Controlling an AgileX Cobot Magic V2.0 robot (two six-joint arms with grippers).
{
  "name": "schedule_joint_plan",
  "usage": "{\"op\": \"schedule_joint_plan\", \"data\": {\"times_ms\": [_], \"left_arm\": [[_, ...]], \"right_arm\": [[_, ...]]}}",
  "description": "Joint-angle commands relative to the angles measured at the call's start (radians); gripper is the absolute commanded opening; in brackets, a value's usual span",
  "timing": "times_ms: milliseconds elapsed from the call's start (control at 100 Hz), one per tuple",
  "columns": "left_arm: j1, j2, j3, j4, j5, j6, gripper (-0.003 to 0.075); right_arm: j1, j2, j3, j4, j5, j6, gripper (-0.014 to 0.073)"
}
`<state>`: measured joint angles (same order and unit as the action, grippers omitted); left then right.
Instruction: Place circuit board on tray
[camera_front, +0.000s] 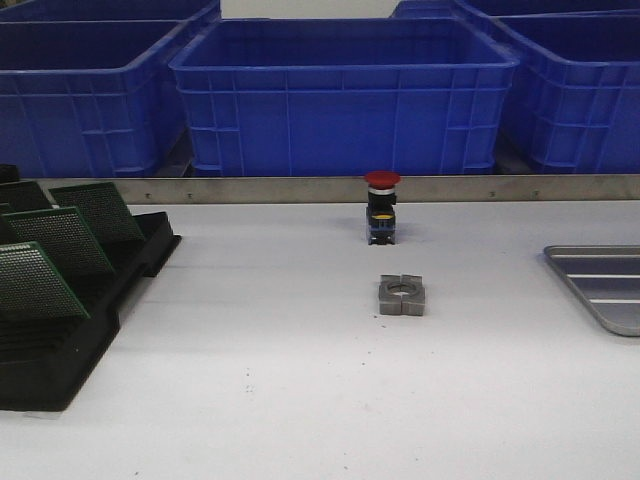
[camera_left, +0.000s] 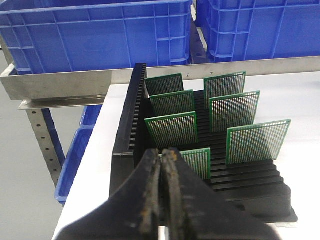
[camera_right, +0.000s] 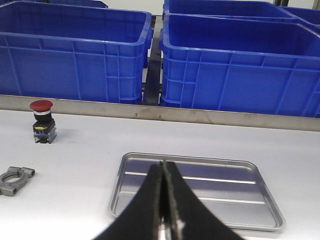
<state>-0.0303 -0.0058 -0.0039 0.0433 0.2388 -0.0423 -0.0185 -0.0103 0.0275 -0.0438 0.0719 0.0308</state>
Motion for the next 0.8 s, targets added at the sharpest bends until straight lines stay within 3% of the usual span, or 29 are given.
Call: {"op": "schedule_joint_plan", "data": {"times_ms": [0, 220, 500, 620, 790], "left_arm": [[0.000, -0.031, 0.029, -0.002, -0.082, -0.009, -0.0017], [0.000, -0.031, 0.029, 0.000, -0.098, -0.009, -0.0017], [0.000, -0.031, 0.007, 0.000, -0.269, -0.009, -0.0017], [0.000, -0.031, -0.057, 0.000, -0.203, -0.009, -0.0018], [0.000, -0.023, -0.217, 0.002, 0.028, -0.009, -0.0018]], "right_arm": [[-0.003, -0.020, 0.001, -0.011, -0.072, -0.001, -0.0060], [-0.003, -0.020, 0.001, -0.011, -0.072, -0.001, -0.0060], [-0.003, -0.020, 0.001, -0.011, -0.072, -0.001, -0.0060], [-0.003, -0.020, 0.001, -0.011, -0.072, -0.001, -0.0060], [-0.003, -0.020, 0.001, -0.011, -0.072, -0.001, -0.0060]]}}
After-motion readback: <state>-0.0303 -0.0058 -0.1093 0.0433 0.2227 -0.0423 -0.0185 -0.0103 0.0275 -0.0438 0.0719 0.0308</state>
